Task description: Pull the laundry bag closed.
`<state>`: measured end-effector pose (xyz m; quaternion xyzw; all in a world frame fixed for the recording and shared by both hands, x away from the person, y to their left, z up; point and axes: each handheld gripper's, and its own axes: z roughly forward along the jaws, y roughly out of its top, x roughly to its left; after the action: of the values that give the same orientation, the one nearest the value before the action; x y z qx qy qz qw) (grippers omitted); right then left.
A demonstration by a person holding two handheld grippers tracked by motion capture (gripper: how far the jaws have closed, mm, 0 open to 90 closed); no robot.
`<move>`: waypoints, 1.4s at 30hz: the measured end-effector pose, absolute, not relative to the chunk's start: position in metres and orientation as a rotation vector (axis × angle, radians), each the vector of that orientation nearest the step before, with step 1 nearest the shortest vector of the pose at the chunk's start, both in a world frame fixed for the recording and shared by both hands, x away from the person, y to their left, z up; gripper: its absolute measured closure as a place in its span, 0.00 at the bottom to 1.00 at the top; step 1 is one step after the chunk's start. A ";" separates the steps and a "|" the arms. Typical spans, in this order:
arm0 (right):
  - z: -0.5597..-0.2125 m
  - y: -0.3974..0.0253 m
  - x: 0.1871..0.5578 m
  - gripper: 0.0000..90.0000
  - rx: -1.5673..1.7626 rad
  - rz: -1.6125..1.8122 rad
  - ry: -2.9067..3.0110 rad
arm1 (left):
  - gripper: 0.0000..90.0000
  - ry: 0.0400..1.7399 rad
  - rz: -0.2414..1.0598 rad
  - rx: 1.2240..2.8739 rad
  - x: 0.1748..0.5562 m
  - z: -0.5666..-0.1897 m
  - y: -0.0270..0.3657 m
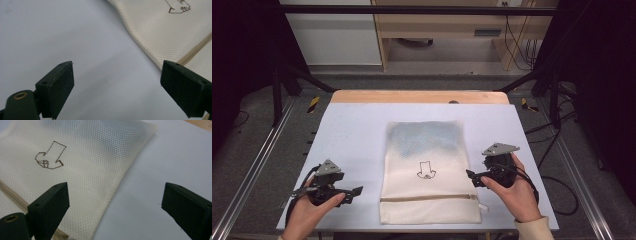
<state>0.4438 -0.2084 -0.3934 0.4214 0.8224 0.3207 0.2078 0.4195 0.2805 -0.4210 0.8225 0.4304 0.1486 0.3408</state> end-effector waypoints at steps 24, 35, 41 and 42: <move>-0.411 -0.288 0.430 0.10 1.439 0.812 2.182 | 0.10 1.156 0.471 2.277 0.436 -0.418 0.338; -0.439 -0.295 0.411 0.10 1.546 0.774 2.186 | 0.05 1.178 0.485 2.342 0.434 -0.438 0.339; -0.446 -0.293 0.400 0.10 1.550 0.745 2.200 | 0.05 1.197 0.509 2.359 0.429 -0.450 0.337; -0.448 -0.292 0.398 0.10 1.552 0.751 2.194 | 0.06 1.202 0.512 2.357 0.428 -0.452 0.338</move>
<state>0.3978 -0.2923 -0.4476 0.5476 0.7741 0.2652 0.1749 0.4283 0.3378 -0.4519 0.8529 0.4350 0.1851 0.2217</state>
